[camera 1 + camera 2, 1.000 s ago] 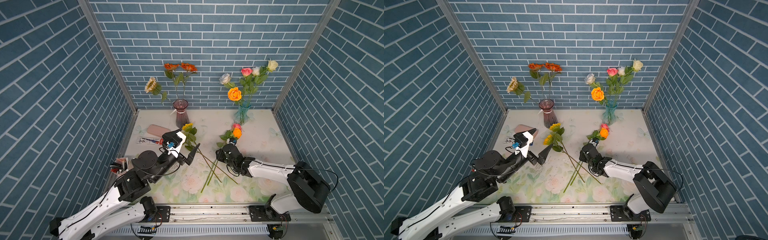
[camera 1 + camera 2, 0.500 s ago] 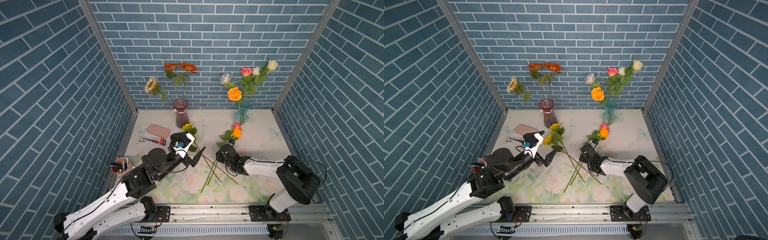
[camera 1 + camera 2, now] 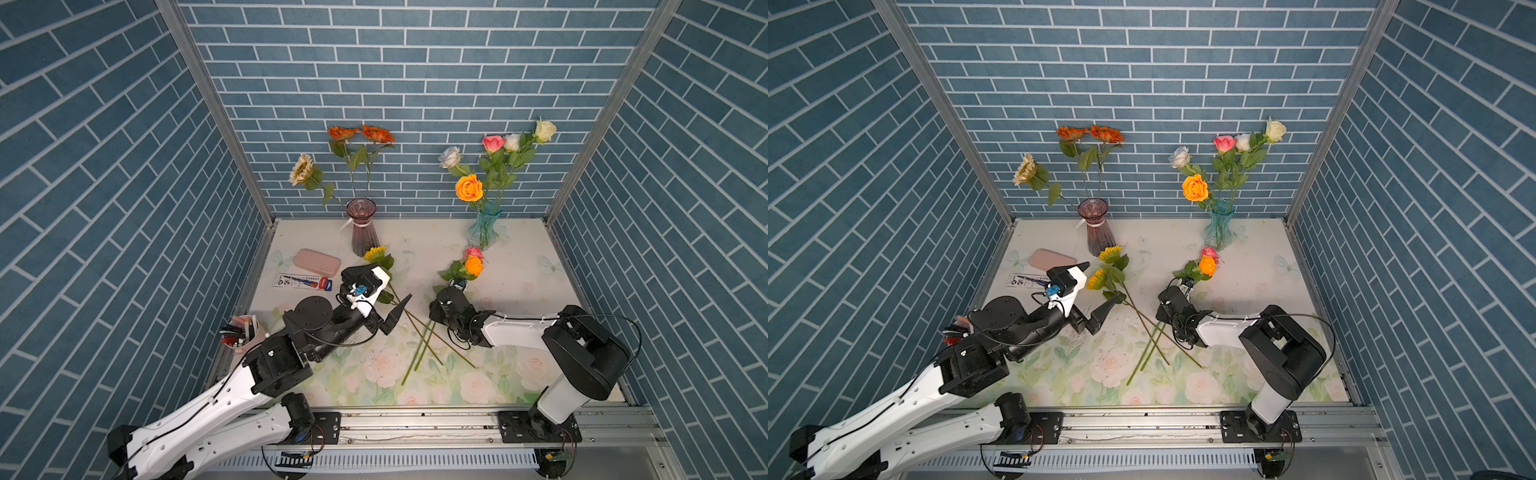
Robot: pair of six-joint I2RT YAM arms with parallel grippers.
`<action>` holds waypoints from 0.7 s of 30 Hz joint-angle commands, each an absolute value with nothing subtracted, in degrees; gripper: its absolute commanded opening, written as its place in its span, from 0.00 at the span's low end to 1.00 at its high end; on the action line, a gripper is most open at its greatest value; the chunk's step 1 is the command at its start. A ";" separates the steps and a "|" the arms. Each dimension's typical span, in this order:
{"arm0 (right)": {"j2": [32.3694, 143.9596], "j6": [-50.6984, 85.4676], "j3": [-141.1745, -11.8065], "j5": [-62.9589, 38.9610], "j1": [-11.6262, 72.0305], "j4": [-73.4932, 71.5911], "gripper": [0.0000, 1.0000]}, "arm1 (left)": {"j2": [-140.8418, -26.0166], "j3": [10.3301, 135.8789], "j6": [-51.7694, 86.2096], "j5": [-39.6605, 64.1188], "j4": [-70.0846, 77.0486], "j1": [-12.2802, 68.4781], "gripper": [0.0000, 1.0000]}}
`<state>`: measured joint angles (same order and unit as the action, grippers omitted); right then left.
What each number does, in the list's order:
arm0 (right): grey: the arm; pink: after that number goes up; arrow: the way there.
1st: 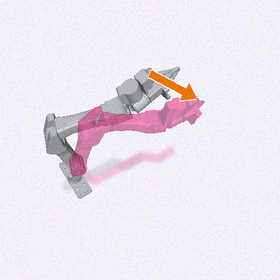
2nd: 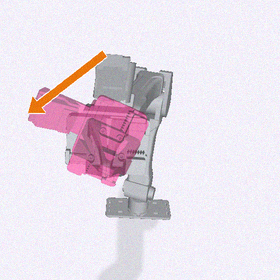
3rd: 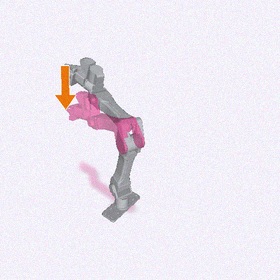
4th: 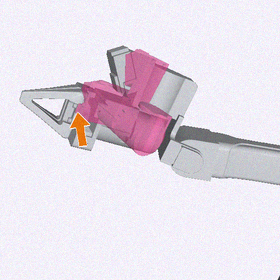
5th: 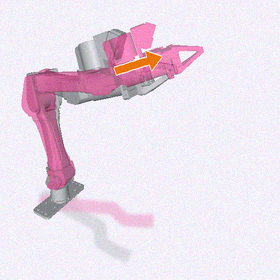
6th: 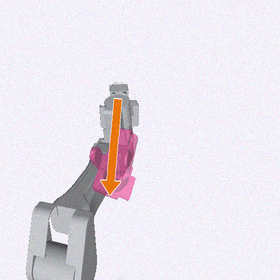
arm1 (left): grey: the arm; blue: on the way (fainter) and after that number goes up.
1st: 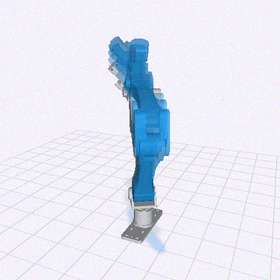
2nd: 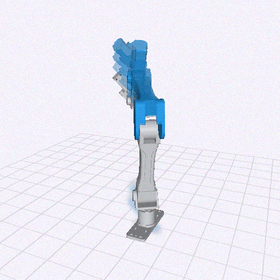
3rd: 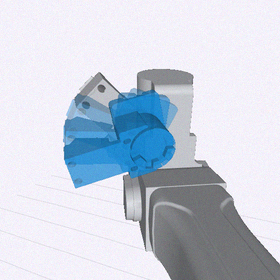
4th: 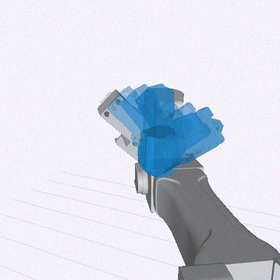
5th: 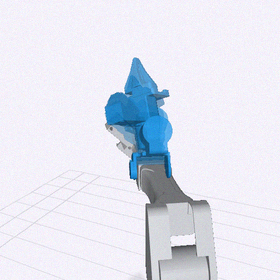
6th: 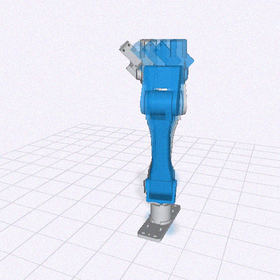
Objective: Arrange the flowers in different vases according to their variety
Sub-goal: Pick up the flower at the center of the board.
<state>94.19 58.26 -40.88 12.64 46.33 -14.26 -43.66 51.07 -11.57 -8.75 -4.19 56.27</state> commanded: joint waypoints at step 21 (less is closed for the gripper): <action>95.32 57.96 -42.74 14.24 46.23 -13.44 0.37 | -41.83 51.68 -12.30 -7.35 -9.49 55.91 1.00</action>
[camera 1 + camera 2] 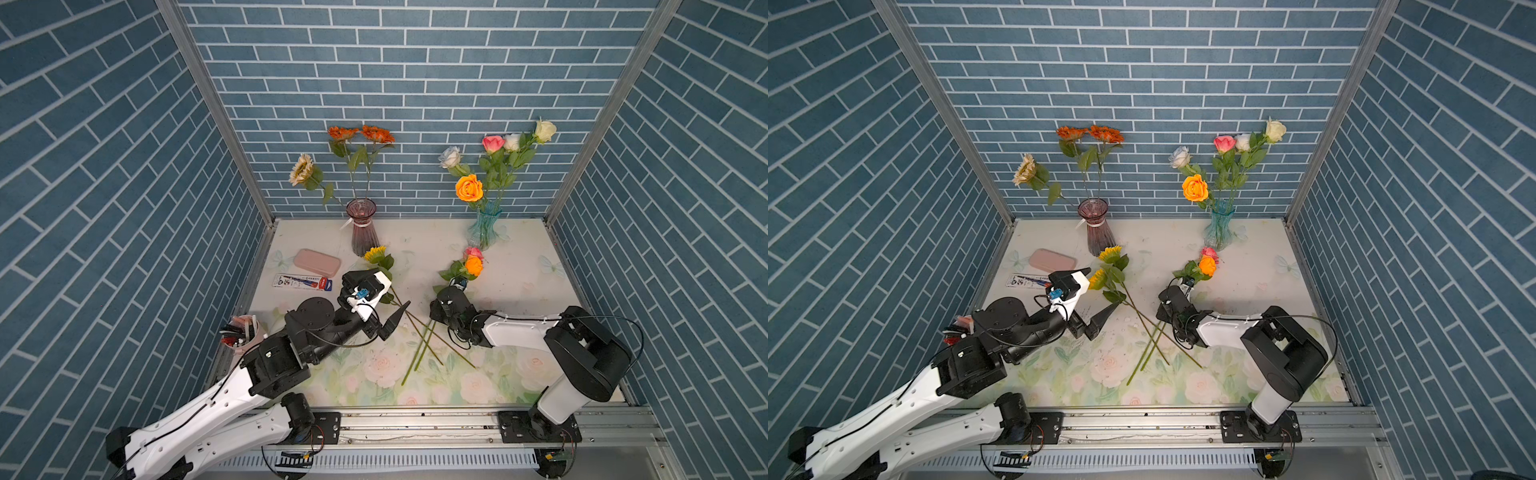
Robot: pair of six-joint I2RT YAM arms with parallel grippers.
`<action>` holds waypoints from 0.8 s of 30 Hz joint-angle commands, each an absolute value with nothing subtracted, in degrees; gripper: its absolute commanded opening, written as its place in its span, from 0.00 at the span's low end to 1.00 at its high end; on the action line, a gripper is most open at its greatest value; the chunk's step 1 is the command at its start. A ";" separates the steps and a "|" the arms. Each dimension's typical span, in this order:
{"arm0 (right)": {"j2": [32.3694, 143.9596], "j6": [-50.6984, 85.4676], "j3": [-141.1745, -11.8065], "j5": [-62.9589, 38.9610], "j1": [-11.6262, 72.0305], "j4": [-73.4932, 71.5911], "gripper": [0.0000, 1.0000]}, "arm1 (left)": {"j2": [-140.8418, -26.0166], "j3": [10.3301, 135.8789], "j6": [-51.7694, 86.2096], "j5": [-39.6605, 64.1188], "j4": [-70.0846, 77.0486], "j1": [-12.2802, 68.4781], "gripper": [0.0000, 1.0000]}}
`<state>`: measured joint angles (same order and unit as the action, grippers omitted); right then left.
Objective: Arrange the flowers in different vases according to their variety
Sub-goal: Pick up the flower at the center of the board.
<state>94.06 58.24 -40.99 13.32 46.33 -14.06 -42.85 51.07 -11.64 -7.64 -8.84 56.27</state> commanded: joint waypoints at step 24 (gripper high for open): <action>99.11 58.29 -43.88 12.70 46.23 -14.83 0.00 | -41.67 51.27 -13.27 -7.65 -9.96 55.98 1.00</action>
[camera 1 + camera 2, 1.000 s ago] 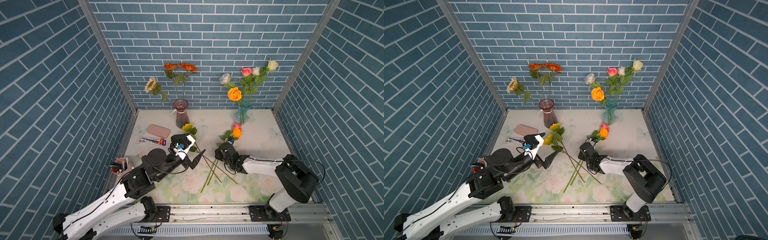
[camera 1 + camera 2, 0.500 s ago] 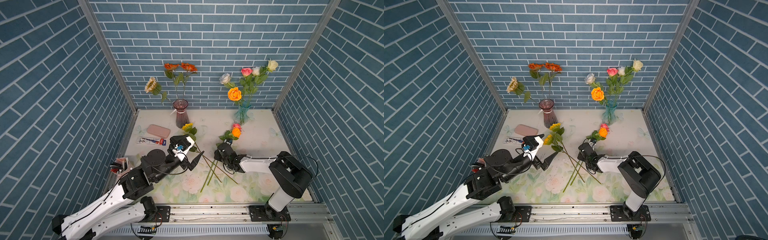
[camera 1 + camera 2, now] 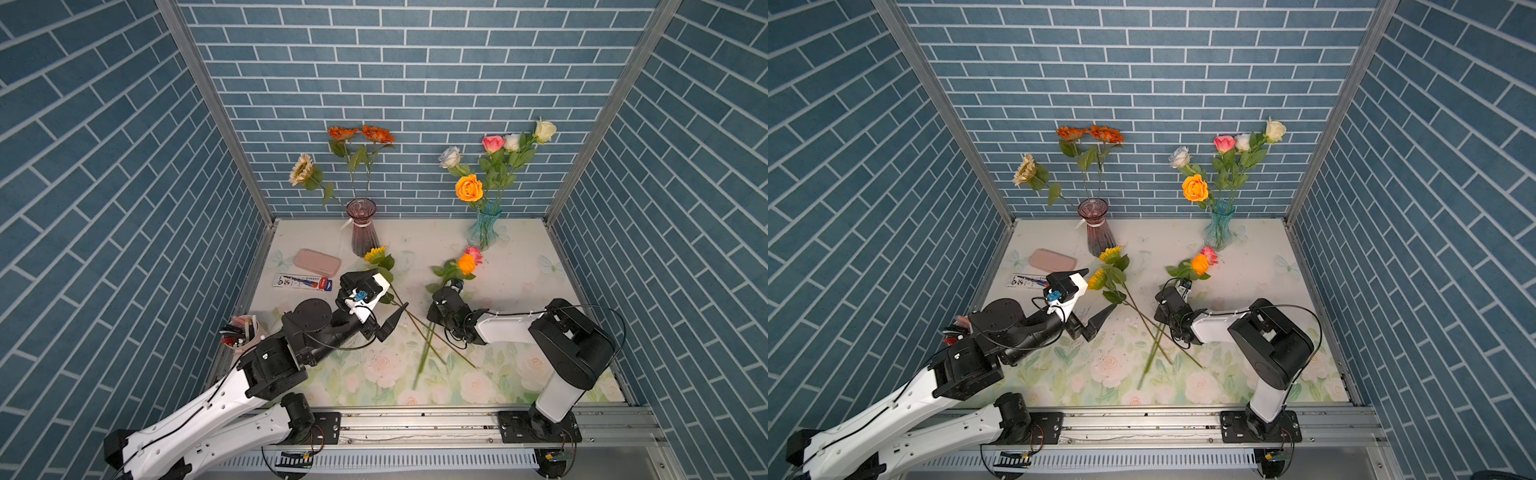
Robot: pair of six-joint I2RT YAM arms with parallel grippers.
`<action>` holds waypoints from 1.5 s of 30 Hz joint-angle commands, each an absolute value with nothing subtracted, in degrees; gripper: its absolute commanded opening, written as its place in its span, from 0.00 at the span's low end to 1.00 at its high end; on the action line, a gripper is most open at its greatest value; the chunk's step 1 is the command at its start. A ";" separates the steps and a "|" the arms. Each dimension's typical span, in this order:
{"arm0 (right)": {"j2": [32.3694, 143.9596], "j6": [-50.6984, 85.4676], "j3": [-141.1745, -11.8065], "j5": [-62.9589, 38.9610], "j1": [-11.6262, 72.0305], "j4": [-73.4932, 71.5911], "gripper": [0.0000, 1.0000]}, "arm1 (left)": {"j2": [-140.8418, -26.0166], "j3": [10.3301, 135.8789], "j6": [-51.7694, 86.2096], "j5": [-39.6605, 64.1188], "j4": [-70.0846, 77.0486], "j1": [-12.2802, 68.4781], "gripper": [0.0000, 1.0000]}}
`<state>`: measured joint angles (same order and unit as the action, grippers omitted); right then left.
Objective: Arrange the flowers in different vases according to their variety
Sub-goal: Pick up the flower at the center of the board.
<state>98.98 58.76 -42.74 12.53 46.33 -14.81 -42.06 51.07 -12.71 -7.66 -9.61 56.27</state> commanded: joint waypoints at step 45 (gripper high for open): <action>60.88 13.06 -54.97 17.08 15.25 -23.33 0.00 | -42.06 49.15 -18.20 -3.12 -3.62 56.00 1.00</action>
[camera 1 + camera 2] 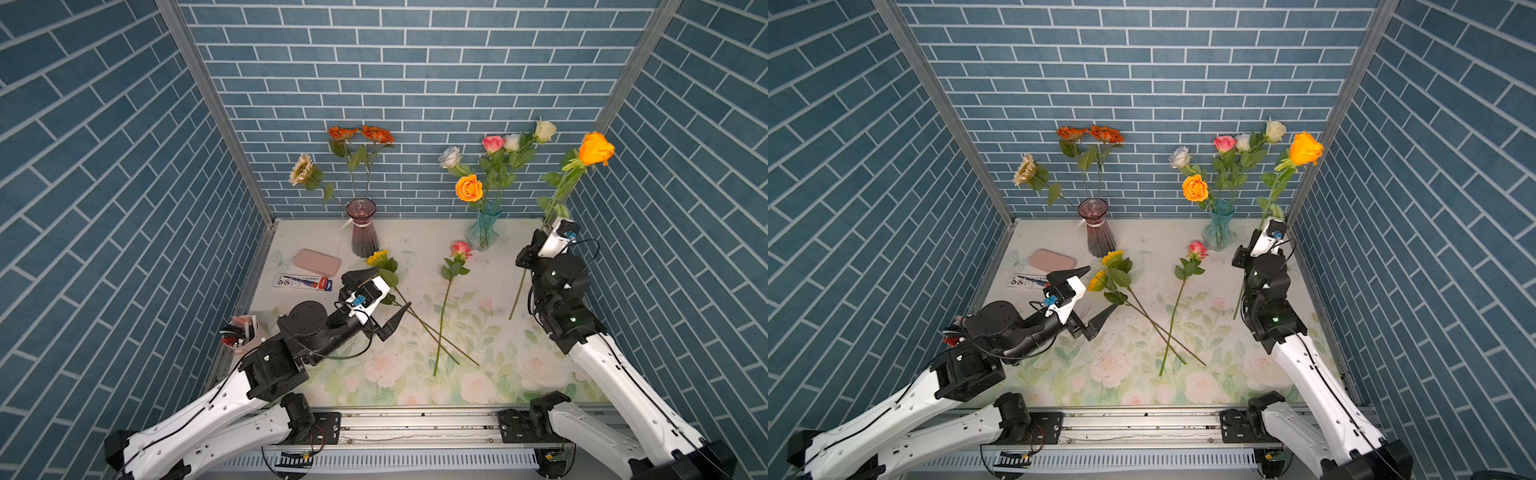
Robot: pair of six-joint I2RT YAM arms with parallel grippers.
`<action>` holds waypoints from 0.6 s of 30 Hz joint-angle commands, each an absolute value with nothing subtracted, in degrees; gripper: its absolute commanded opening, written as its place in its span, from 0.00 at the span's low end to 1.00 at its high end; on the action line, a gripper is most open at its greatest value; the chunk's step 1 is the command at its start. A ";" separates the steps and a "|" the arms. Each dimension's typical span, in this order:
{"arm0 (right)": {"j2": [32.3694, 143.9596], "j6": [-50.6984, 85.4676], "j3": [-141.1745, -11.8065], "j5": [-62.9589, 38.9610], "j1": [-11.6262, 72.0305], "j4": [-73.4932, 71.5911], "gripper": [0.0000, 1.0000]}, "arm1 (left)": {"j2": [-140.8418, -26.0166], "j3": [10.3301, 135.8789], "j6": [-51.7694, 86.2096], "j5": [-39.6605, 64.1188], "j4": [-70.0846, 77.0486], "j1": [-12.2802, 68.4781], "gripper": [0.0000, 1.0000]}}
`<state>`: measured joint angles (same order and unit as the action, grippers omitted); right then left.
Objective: Arrange the flowers in different vases according to their variety
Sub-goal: Pick up the flower at the center of the board, then insert the flower into the vase.
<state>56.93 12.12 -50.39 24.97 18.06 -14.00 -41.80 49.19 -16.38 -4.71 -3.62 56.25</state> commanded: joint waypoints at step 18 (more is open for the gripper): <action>97.48 4.81 -86.21 8.11 10.51 -56.95 0.00 | -43.31 46.45 -21.00 -3.77 0.00 55.99 1.00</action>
<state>94.70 6.52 -81.54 9.80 11.09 -50.92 -42.89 46.46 -20.21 -3.62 -1.54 56.25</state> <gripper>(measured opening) 0.068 0.999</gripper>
